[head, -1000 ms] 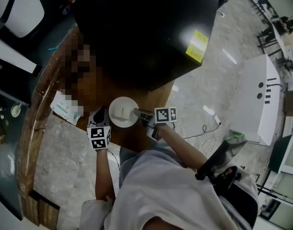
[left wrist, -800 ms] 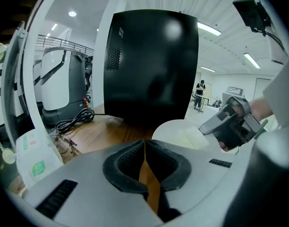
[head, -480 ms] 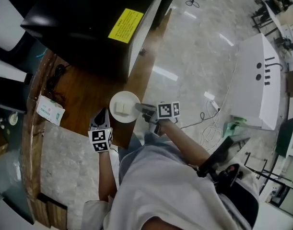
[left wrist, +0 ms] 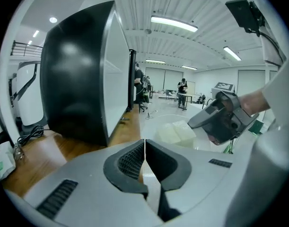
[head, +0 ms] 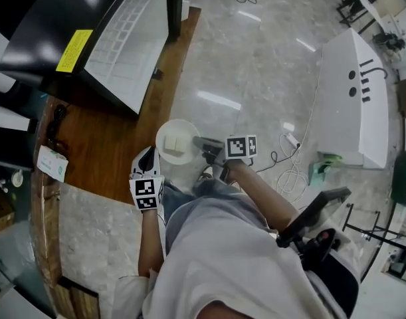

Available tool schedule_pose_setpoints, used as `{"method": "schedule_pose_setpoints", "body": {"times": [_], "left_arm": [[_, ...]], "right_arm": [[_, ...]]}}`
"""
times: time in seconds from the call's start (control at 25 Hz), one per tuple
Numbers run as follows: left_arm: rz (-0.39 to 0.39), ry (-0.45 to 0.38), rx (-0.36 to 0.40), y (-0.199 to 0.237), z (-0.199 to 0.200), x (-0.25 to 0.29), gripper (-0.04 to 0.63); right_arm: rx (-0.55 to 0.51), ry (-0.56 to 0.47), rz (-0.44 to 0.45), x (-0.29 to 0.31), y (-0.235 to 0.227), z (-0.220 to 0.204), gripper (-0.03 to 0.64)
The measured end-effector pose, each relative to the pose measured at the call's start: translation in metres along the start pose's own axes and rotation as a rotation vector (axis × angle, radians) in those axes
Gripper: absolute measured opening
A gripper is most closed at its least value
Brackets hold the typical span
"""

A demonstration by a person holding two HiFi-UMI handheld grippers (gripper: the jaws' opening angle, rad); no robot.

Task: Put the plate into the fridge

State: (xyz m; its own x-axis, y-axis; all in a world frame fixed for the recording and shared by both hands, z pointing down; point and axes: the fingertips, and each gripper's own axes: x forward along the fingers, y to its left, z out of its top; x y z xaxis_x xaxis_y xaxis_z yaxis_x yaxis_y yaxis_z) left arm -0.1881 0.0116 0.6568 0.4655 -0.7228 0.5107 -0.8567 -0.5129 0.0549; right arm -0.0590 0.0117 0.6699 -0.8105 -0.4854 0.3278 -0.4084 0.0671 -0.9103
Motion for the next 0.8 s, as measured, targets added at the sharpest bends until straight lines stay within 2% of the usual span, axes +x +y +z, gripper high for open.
{"method": "schedule_pose_setpoints", "body": {"times": [0.2, 0.28, 0.36, 0.44, 0.52, 0.68, 0.8], "left_arm": [[-0.011, -0.038, 0.033, -0.126, 0.036, 0.044, 0.026], [-0.007, -0.04, 0.055, -0.16, 0.064, 0.066, 0.026], [0.013, -0.017, 0.121, -0.183, 0.083, 0.08, 0.026], [0.03, -0.003, 0.199, -0.198, 0.097, 0.083, 0.026], [0.029, -0.019, 0.227, -0.209, 0.12, 0.087, 0.026], [0.042, -0.081, 0.206, -0.211, 0.191, 0.119, 0.025], [0.068, -0.13, 0.163, -0.192, 0.24, 0.157, 0.025]], "right_arm": [[-0.01, -0.048, 0.039, -0.118, -0.039, 0.049, 0.025], [-0.002, -0.067, 0.056, -0.153, -0.045, 0.084, 0.025], [0.008, -0.081, 0.077, -0.178, -0.043, 0.112, 0.025], [0.007, -0.09, 0.094, -0.193, -0.035, 0.127, 0.025], [-0.011, -0.094, 0.111, -0.201, -0.024, 0.148, 0.025], [-0.041, -0.094, 0.161, -0.206, -0.001, 0.222, 0.025], [-0.068, -0.068, 0.187, -0.186, 0.004, 0.285, 0.025]]}}
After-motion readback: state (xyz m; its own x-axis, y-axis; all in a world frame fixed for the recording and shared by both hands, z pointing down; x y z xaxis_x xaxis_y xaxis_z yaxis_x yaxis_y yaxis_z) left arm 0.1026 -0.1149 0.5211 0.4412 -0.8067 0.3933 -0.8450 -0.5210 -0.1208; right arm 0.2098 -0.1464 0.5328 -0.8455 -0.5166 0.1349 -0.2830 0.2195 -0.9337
